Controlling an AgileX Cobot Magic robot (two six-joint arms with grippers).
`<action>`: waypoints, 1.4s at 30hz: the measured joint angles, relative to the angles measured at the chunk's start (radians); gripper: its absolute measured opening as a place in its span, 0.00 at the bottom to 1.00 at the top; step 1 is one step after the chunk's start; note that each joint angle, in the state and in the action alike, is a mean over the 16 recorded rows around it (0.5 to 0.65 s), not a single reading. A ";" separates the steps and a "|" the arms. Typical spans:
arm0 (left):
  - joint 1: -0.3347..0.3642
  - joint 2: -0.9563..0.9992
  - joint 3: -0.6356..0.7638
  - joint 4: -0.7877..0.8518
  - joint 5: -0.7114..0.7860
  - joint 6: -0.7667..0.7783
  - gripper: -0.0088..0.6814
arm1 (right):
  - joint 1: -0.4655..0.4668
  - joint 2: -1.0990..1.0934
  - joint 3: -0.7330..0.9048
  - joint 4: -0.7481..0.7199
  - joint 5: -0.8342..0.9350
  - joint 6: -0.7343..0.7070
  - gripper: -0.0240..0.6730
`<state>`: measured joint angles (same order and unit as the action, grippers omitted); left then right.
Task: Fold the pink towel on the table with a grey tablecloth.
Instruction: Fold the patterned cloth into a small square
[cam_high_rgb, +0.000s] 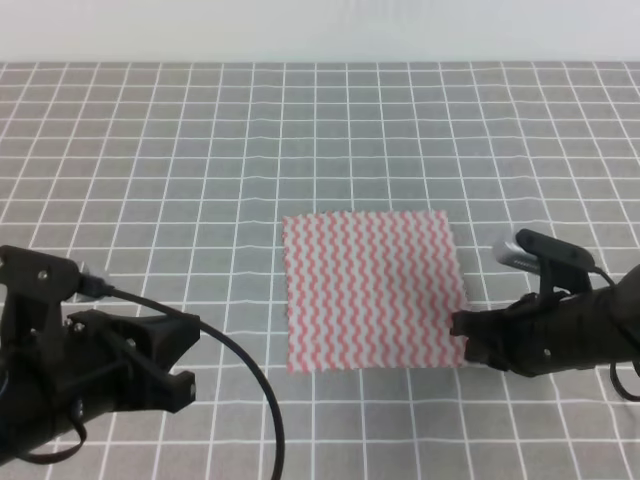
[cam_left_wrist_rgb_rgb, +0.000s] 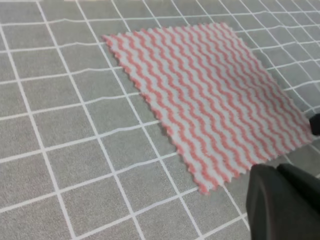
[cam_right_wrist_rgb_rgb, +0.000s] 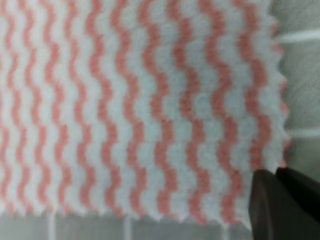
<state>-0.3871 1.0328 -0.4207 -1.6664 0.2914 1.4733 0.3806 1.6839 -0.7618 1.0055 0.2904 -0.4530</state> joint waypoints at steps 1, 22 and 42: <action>0.000 0.000 0.000 0.000 0.000 0.002 0.01 | 0.000 -0.004 -0.003 0.000 0.002 0.000 0.02; 0.000 0.048 -0.011 -0.052 0.151 0.382 0.01 | 0.000 -0.041 -0.171 -0.008 0.037 0.000 0.01; 0.000 0.239 -0.092 -0.079 0.275 0.614 0.01 | 0.000 -0.017 -0.200 -0.010 0.004 0.000 0.01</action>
<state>-0.3873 1.2719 -0.5123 -1.7455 0.5668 2.0877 0.3804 1.6668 -0.9619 0.9953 0.2942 -0.4533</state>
